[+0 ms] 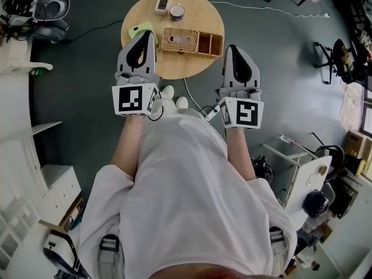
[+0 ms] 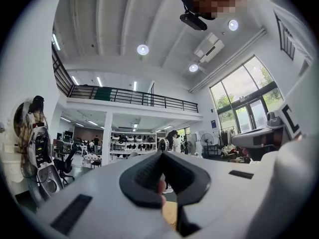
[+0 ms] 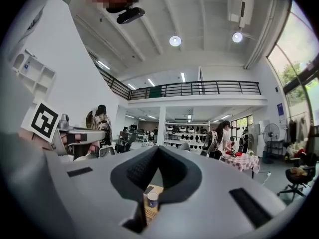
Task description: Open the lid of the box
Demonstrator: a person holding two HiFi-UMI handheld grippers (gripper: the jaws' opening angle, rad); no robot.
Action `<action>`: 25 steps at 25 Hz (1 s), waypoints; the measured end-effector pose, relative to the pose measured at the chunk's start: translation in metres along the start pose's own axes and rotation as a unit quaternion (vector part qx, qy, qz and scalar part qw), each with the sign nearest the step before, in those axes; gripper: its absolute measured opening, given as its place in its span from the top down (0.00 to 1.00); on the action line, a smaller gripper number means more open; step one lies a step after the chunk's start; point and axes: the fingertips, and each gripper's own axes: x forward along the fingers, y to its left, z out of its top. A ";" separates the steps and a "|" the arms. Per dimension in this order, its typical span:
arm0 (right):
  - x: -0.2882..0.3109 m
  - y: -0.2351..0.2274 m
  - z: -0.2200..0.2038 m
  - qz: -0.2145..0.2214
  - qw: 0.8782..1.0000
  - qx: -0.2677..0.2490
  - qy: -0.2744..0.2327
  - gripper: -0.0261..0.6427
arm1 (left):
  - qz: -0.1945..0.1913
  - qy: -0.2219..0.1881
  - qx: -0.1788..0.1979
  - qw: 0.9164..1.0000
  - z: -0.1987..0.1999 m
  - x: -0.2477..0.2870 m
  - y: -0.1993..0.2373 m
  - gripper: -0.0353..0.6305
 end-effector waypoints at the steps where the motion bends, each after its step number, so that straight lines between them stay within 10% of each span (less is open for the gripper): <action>1: 0.005 -0.001 -0.001 -0.005 1.000 -0.002 0.001 0.96 | -0.005 0.000 -0.003 1.000 -0.003 0.007 0.003 0.95; 14: 0.056 -0.025 -0.001 -0.053 0.998 -0.013 0.013 0.96 | -0.063 0.097 -0.028 0.993 -0.055 0.084 0.029 0.96; 25: 0.065 -0.024 -0.015 -0.061 0.998 0.003 0.031 0.96 | -0.091 0.332 -0.054 0.937 -0.153 0.095 0.037 0.95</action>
